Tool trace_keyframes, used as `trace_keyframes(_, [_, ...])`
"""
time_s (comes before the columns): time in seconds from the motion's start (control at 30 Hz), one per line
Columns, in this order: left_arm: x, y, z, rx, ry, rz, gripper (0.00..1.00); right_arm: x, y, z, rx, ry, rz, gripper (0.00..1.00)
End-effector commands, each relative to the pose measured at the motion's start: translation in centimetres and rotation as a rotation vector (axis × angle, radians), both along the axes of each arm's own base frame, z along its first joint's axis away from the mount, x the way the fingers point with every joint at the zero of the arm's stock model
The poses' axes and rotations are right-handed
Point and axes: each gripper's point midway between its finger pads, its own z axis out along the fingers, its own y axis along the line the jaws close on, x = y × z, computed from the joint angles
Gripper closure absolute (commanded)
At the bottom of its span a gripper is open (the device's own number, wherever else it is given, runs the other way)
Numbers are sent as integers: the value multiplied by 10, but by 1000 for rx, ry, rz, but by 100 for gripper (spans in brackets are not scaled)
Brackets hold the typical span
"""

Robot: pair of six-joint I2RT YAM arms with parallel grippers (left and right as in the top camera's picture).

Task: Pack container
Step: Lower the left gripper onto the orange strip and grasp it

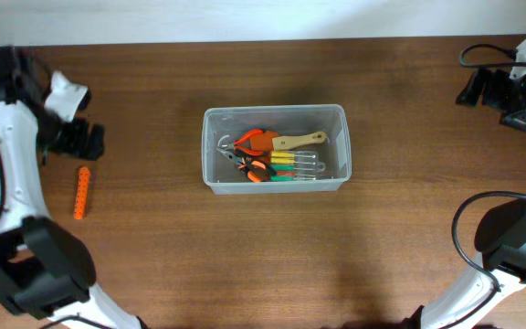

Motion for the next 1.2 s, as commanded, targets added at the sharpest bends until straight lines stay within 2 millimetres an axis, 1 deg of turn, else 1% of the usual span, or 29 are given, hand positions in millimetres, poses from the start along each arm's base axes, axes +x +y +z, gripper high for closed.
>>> trace_keyframes(0.0, [-19,18,-58,-79,110,123,1,3,2,-2,9,0,2,2])
trace_keyframes(0.1, [-25,31,-93,-99,150,170,0,4,2,-2,10,0,2,2])
trace_keyframes(0.13, [-25,35,-104,-102,158,177,2,3,2,-2,9,0,2,2])
trace_keyframes(0.23, [-23,44,-130,-91,181,188,10,4,2,-2,10,0,2,1])
trace_keyframes(0.3, [-25,46,-145,-84,211,189,11,3,2,-2,9,0,2,2])
trace_keyframes(0.37, [-27,45,-157,-91,238,189,22,4,2,-2,10,0,2,2])
trace_keyframes(0.4, [-28,44,-162,-95,248,187,27,3,2,-2,9,0,2,1])
trace_keyframes(0.43, [-28,43,-166,-97,255,185,29,3,2,-2,9,0,2,1])
trace_keyframes(0.57, [-24,45,-171,-84,251,215,35,4,2,-2,10,0,2,2])
trace_keyframes(0.7, [-24,45,-171,-84,249,225,37,4,2,-2,10,0,2,2])
trace_keyframes(0.73, [-24,45,-172,-85,250,225,39,4,2,-2,10,0,2,2])
trace_keyframes(0.8, [-24,45,-172,-85,250,226,47,3,2,-2,9,0,2,2])
trace_keyframes(0.9, [-25,47,-172,-74,255,226,54,3,2,-2,9,0,2,2])
trace_keyframes(0.93, [-26,49,-172,-62,262,227,56,4,2,-2,10,0,2,1])
trace_keyframes(1.03, [-30,54,-171,-17,283,224,58,4,2,-2,9,-1,2,2])
trace_keyframes(1.13, [-30,53,-171,-8,286,218,62,3,2,-2,9,0,2,1])
trace_keyframes(1.17, [-29,52,-171,-8,286,216,66,3,2,-2,9,0,2,1])
